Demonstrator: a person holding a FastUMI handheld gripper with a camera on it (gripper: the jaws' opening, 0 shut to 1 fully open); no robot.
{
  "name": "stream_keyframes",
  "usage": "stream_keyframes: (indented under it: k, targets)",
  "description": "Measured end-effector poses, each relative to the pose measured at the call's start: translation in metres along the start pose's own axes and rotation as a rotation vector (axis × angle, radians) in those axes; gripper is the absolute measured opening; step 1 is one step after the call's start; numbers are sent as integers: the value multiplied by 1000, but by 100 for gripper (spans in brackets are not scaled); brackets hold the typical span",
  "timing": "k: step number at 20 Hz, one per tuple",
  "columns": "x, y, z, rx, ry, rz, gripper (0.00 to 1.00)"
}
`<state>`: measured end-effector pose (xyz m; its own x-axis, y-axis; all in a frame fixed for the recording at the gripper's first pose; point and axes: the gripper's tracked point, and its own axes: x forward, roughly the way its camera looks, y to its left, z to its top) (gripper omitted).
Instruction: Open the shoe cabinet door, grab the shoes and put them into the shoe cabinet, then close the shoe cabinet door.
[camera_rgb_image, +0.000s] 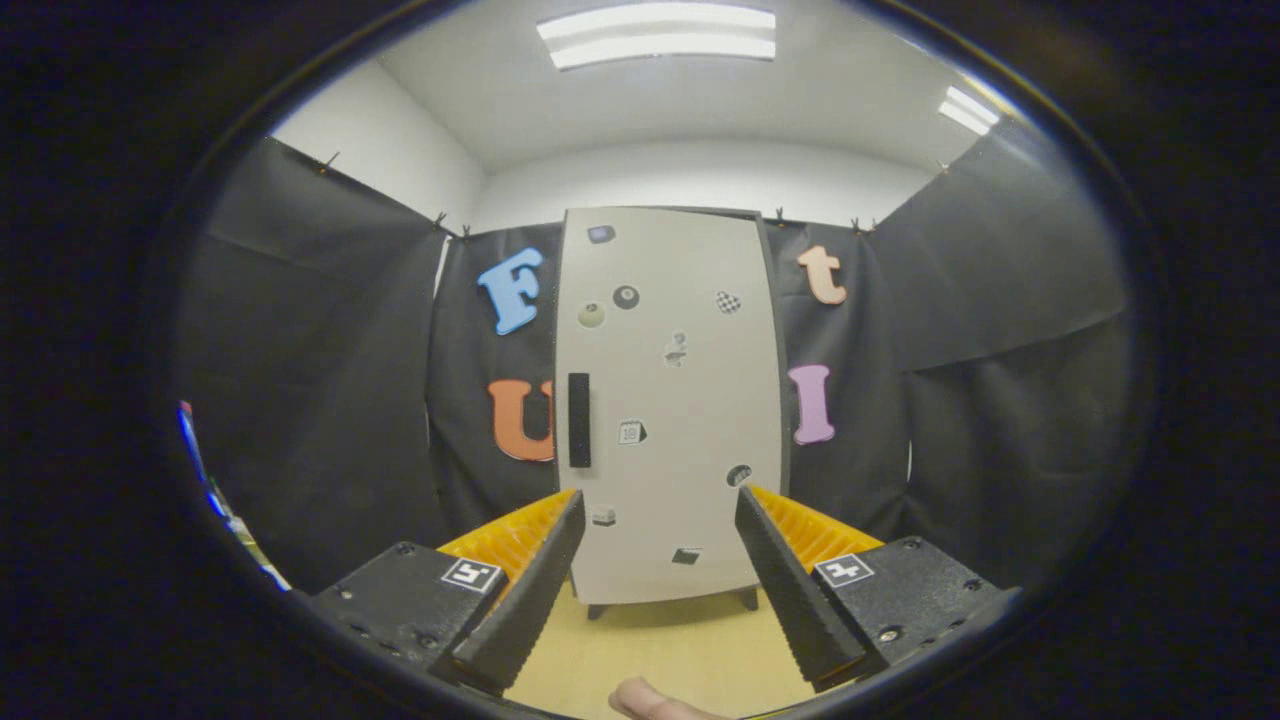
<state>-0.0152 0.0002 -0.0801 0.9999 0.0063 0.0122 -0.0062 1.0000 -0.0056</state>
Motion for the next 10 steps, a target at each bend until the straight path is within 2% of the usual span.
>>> stream_keyframes:
  k: [5, 10]
  targets:
    - [-5, 37, -6, -47, 2, 54, 99]
    - [-13, 33, 3, -37, -20, 40, 99]
